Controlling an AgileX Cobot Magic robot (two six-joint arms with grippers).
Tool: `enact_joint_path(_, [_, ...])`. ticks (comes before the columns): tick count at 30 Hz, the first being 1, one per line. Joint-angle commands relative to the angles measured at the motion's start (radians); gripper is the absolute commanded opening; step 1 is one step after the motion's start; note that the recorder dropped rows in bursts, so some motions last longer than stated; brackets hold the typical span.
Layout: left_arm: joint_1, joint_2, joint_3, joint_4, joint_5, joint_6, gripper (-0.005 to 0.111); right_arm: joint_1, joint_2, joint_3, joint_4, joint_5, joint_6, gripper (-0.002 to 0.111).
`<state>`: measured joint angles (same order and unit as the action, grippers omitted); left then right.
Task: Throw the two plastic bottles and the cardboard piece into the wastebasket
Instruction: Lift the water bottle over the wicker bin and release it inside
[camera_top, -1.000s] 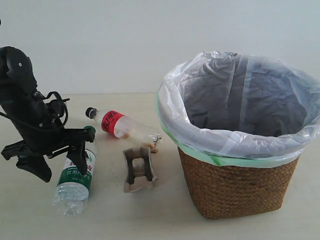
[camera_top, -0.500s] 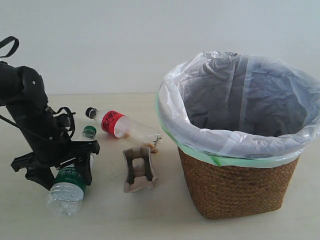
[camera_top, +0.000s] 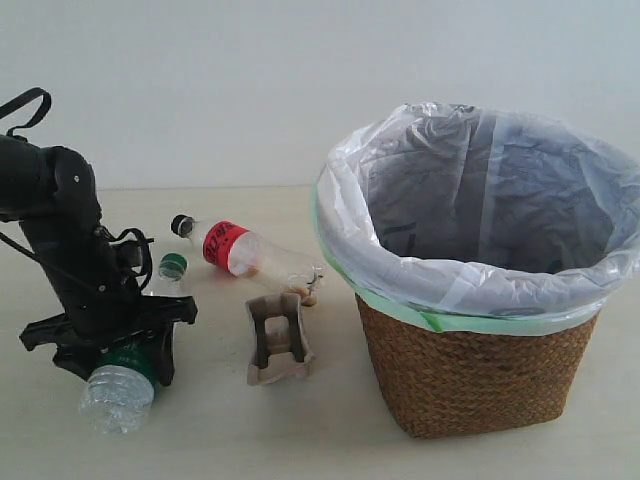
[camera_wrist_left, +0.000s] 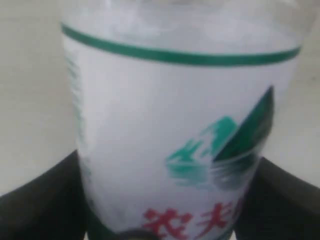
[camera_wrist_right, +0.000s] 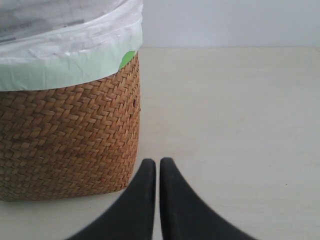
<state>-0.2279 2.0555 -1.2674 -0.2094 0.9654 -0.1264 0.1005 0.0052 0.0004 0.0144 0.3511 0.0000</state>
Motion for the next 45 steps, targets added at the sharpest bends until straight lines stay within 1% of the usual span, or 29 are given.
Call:
enact_joint_path(1, [-0.003,-0.018,0.008,0.081,0.034,0.002,0.004,0.002,-0.005,0.000,-0.002,-0.009,0.000,0.000])
enact_joint_path(4, [-0.003,-0.071,0.032,0.097,0.009,0.002,0.004,0.002,-0.005,0.000,-0.002,-0.009,0.000,0.000])
enact_joint_path(8, [0.015,-0.201,0.055,0.123,0.004,0.002,0.004,0.002,-0.005,0.000,-0.002,-0.009,0.000,0.000])
enact_joint_path(12, [0.088,-0.397,0.085,0.184,0.055,-0.004,0.004,0.002,-0.005,0.000,-0.002,-0.009,0.000,0.000])
enact_joint_path(15, [0.185,-0.568,0.091,0.224,0.132,-0.005,0.004,0.002,-0.005,0.000,-0.002,-0.009,0.000,0.000])
enact_joint_path(16, [0.219,-0.617,0.091,0.258,0.157,-0.001,0.004,0.002,-0.005,0.000,-0.002,-0.009,0.000,0.000])
enact_joint_path(18, [0.252,-0.669,0.091,0.322,0.195,-0.001,0.004,0.002,-0.005,0.000,-0.002,-0.009,0.000,0.000])
enact_joint_path(21, [0.270,-0.682,0.091,0.406,0.252,-0.037,0.004,0.002,-0.005,0.000,-0.002,-0.009,0.000,0.000])
enact_joint_path(22, [0.270,-0.678,0.091,0.415,0.247,-0.044,0.004,0.002,-0.005,0.000,-0.002,-0.009,0.000,0.000])
enact_joint_path(23, [0.270,-0.673,0.091,0.403,0.232,-0.048,0.004,0.002,-0.005,0.000,-0.002,-0.009,0.000,0.000])
enact_joint_path(25, [0.261,-0.644,0.091,0.305,0.163,-0.066,0.004,0.002,-0.005,0.000,-0.002,-0.009,0.000,0.000])
enact_joint_path(26, [0.254,-0.623,0.091,0.204,0.115,-0.034,0.004,0.002,-0.005,0.000,-0.002,-0.009,0.000,0.000])
enact_joint_path(28, [0.232,-0.587,0.091,0.008,0.056,0.082,0.004,0.002,-0.005,0.000,-0.002,-0.009,0.000,0.000])
enact_joint_path(31, [0.152,-0.501,0.035,-0.442,0.026,0.353,0.004,0.002,-0.005,0.000,-0.002,-0.009,0.000,0.000])
enact_joint_path(32, [0.112,-0.464,-0.018,-0.577,0.030,0.454,0.004,0.002,-0.005,0.000,-0.002,-0.009,0.000,0.000])
enact_joint_path(33, [0.068,-0.442,-0.063,-0.698,0.036,0.510,0.004,0.002,-0.005,0.000,-0.002,-0.009,0.000,0.000])
enact_joint_path(34, [0.030,-0.416,-0.128,-0.781,0.044,0.578,0.004,0.002,-0.005,0.000,-0.002,-0.009,0.000,0.000])
enact_joint_path(35, [-0.029,-0.384,-0.205,-0.880,0.070,0.613,0.005,0.002,-0.005,0.000,-0.002,-0.009,0.000,0.000])
enact_joint_path(36, [-0.067,-0.349,-0.294,-0.925,0.096,0.616,0.008,0.002,-0.005,0.000,-0.002,-0.009,0.000,0.000])
enact_joint_path(37, [-0.102,-0.318,-0.373,-0.959,0.118,0.612,0.013,0.002,-0.005,0.000,-0.002,-0.009,0.000,0.000])
enact_joint_path(38, [-0.152,-0.273,-0.495,-0.974,0.144,0.591,0.023,0.002,-0.005,0.000,-0.002,-0.009,0.000,0.000])
enact_joint_path(39, [-0.181,-0.244,-0.573,-0.966,0.157,0.549,0.031,0.002,-0.005,0.000,-0.002,-0.009,0.000,0.000])
enact_joint_path(40, [-0.214,-0.210,-0.664,-0.927,0.148,0.493,0.044,0.002,-0.005,0.000,-0.002,-0.009,0.000,0.000])
enact_joint_path(41, [-0.243,-0.180,-0.746,-0.857,0.129,0.423,0.059,0.002,-0.005,0.000,-0.002,-0.009,0.000,0.000])
enact_joint_path(42, [-0.266,-0.159,-0.803,-0.770,0.125,0.344,0.074,0.002,-0.005,0.000,-0.002,-0.009,0.000,0.000])
enact_joint_path(43, [-0.283,-0.135,-0.863,-0.673,0.132,0.257,0.084,0.002,-0.005,0.000,-0.002,-0.009,0.000,0.000])
enact_joint_path(44, [-0.289,-0.115,-0.903,-0.589,0.151,0.151,0.086,0.002,-0.005,0.000,-0.002,-0.009,0.000,0.000])
enact_joint_path(45, [-0.293,-0.100,-0.944,-0.475,0.188,0.034,0.085,0.002,-0.005,0.000,-0.002,-0.009,0.000,0.000])
